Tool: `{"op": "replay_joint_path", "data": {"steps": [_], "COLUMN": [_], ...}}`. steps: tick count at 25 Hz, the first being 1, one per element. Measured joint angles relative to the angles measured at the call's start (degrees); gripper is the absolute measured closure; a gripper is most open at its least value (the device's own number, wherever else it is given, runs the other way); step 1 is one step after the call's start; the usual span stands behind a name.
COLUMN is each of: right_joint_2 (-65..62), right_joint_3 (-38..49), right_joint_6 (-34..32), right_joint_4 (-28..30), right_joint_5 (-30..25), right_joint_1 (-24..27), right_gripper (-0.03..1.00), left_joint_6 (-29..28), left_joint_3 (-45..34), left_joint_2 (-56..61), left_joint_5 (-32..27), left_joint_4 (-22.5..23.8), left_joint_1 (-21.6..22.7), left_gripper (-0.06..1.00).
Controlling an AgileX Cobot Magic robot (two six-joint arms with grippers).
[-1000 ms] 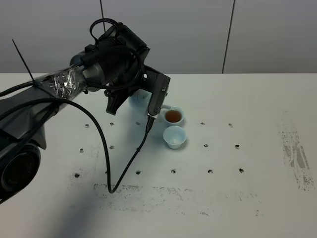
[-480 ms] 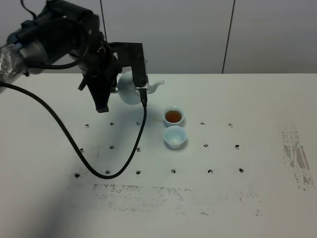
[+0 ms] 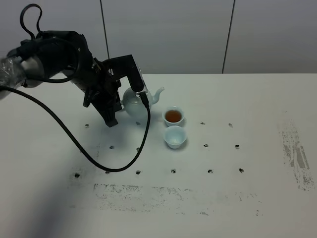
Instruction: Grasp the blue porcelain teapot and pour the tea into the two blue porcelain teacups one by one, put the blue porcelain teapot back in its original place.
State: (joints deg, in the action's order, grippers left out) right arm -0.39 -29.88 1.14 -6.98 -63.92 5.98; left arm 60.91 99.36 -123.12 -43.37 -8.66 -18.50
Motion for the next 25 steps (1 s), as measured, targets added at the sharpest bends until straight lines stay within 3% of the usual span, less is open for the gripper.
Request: {"op": "replay_joint_path", "data": {"steps": [18, 22, 25], "right_joint_2": [0.00, 0.00, 0.00], "right_joint_3": [0.00, 0.00, 0.00], "right_joint_6": [0.00, 0.00, 0.00], "right_joint_4": [0.00, 0.00, 0.00], "right_joint_5": [0.00, 0.00, 0.00], "right_joint_1": [0.00, 0.00, 0.00], "right_gripper": [0.75, 0.75, 0.75], "left_joint_6": [0.06, 1.11, 5.45], "left_joint_3": [0.01, 0.01, 0.01], "left_joint_2": [-4.34, -0.19, 3.20], "left_joint_5": [0.85, -1.07, -3.83], "left_joint_4": [-0.10, 3.72, 7.96], "left_joint_1": [0.06, -0.87, -2.34], "left_gripper": [0.82, 0.82, 0.82]}}
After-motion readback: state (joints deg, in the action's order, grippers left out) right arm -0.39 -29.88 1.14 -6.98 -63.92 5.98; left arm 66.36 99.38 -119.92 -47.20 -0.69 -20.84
